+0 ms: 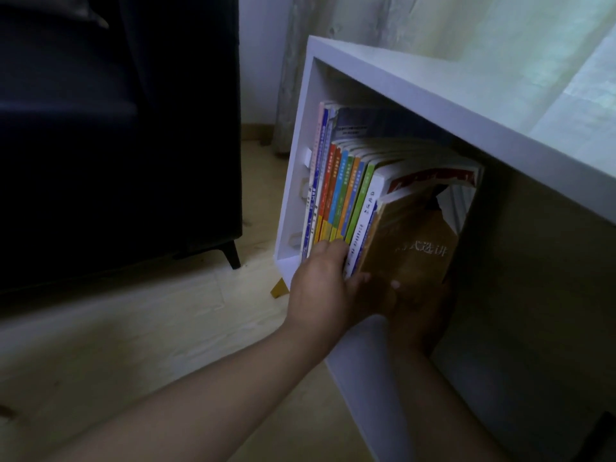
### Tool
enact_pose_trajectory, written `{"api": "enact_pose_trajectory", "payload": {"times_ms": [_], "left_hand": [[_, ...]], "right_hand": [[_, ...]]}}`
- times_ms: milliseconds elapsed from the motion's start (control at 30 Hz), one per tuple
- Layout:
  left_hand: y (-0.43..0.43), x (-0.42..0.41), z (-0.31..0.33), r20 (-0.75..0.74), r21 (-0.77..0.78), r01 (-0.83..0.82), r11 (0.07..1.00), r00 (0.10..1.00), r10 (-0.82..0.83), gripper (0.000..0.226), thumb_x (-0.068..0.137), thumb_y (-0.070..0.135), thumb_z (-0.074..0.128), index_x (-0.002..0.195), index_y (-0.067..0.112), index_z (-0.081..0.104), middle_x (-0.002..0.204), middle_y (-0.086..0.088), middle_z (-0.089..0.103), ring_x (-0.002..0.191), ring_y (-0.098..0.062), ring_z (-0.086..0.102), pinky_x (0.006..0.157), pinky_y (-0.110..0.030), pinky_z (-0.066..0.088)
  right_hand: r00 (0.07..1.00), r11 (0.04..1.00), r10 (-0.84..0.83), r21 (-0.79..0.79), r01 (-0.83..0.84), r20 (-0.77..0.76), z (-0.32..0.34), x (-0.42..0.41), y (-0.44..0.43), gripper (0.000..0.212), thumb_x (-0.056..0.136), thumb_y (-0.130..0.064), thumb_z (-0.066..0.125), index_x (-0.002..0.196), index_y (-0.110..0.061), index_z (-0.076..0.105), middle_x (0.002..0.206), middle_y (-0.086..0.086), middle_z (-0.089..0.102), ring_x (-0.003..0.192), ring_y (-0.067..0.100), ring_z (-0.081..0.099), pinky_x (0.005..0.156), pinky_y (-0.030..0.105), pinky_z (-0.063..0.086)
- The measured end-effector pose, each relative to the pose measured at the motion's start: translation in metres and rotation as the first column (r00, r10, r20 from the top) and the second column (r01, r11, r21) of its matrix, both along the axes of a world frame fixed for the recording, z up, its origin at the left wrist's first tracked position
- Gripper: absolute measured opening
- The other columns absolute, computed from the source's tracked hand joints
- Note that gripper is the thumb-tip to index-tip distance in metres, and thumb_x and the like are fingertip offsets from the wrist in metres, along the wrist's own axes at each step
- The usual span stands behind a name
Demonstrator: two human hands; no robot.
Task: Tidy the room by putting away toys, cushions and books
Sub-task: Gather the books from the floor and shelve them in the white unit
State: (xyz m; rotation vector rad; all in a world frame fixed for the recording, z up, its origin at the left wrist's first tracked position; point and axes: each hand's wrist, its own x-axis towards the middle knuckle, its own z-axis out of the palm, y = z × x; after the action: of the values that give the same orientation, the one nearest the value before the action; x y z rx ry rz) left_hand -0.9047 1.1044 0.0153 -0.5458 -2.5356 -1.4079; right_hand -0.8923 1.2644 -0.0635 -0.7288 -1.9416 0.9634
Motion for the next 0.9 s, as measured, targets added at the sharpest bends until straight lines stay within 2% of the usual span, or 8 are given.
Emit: {"api": "enact_pose_trajectory", "payload": {"times_ms": [167,300,433,533,600,667,767,900], "left_hand": [[0.0,-0.003,-0.004,-0.01,0.009,0.009,1.0,1.0,-0.009,0.027,0.084,0.031,0.068,0.102,0.014,0.057,0.106,-0.004,0.057,0.097,-0.022,0.053,0.079,-0.037,0.049],[-0.002,-0.007,-0.008,0.021,0.025,-0.04,0.999,0.999,0.039,0.027,0.081,0.035,0.072,0.089,0.016,0.054,0.096,-0.002,0.057,0.087,-0.019,0.055,0.072,-0.037,0.05],[-0.001,-0.008,-0.015,0.092,0.049,-0.078,0.996,0.993,0.073,0.035,0.078,0.046,0.072,0.085,0.018,0.053,0.09,0.001,0.058,0.078,-0.017,0.059,0.066,-0.041,0.053],[-0.001,-0.008,-0.016,0.141,0.089,-0.084,0.993,0.987,0.071,0.035,0.076,0.046,0.073,0.089,0.021,0.053,0.089,0.004,0.058,0.076,-0.015,0.059,0.064,-0.039,0.054],[-0.001,-0.006,-0.016,0.18,0.116,-0.09,0.989,0.981,0.068,0.038,0.075,0.047,0.074,0.092,0.022,0.051,0.092,0.006,0.056,0.073,-0.01,0.06,0.06,-0.03,0.052],[-0.003,-0.007,-0.016,0.189,0.11,-0.088,0.99,0.98,0.066,0.042,0.074,0.049,0.074,0.095,0.022,0.049,0.095,0.005,0.054,0.073,-0.007,0.06,0.059,-0.027,0.052],[-0.005,-0.01,-0.015,0.192,0.116,-0.079,0.99,0.98,0.056,0.044,0.074,0.05,0.074,0.095,0.021,0.048,0.098,0.004,0.052,0.077,-0.01,0.063,0.066,-0.04,0.057],[-0.006,-0.012,-0.015,0.181,0.107,-0.064,0.992,0.982,0.044,0.044,0.073,0.049,0.075,0.095,0.022,0.047,0.1,0.004,0.051,0.078,-0.013,0.064,0.066,-0.043,0.057]], "right_hand": [[0.998,0.998,0.049,-0.045,-0.047,0.038,-0.004,-0.01,0.004,0.083,0.078,-0.044,0.066,0.148,-0.011,0.034,0.147,0.016,0.041,0.136,0.031,0.039,0.112,0.045,0.032],[0.999,1.0,-0.001,0.005,0.001,0.043,-0.006,-0.009,0.005,0.075,0.081,-0.028,0.075,0.142,-0.001,0.041,0.141,0.023,0.044,0.132,0.034,0.04,0.105,0.032,0.03],[0.999,0.999,0.021,-0.035,-0.02,0.029,-0.008,-0.009,0.0,0.054,0.082,-0.029,0.072,0.118,0.008,0.057,0.116,0.027,0.058,0.109,0.032,0.055,0.083,0.02,0.033],[1.0,0.999,-0.021,-0.027,0.021,-0.017,-0.011,-0.008,-0.01,0.058,0.082,-0.031,0.07,0.119,0.011,0.055,0.118,0.03,0.056,0.113,0.033,0.051,0.09,0.029,0.037],[0.996,0.997,-0.082,-0.015,0.081,-0.022,-0.012,-0.005,-0.019,0.052,0.082,-0.02,0.075,0.117,0.012,0.055,0.117,0.032,0.054,0.111,0.03,0.046,0.087,0.03,0.036],[0.997,0.996,-0.07,-0.054,0.067,-0.042,-0.01,-0.006,-0.026,0.044,0.084,-0.022,0.072,0.112,0.009,0.057,0.114,0.031,0.054,0.106,0.033,0.051,0.084,0.03,0.04],[0.998,0.996,0.014,-0.091,-0.02,-0.059,-0.013,-0.01,-0.028,0.064,0.087,-0.05,0.05,0.119,0.006,0.058,0.119,0.029,0.055,0.108,0.041,0.057,0.091,0.047,0.049],[0.998,0.987,0.063,-0.148,-0.063,-0.008,-0.016,-0.014,-0.024,0.08,0.084,-0.061,0.035,0.134,0.0,0.051,0.127,0.027,0.051,0.113,0.037,0.054,0.095,0.039,0.046]]}}
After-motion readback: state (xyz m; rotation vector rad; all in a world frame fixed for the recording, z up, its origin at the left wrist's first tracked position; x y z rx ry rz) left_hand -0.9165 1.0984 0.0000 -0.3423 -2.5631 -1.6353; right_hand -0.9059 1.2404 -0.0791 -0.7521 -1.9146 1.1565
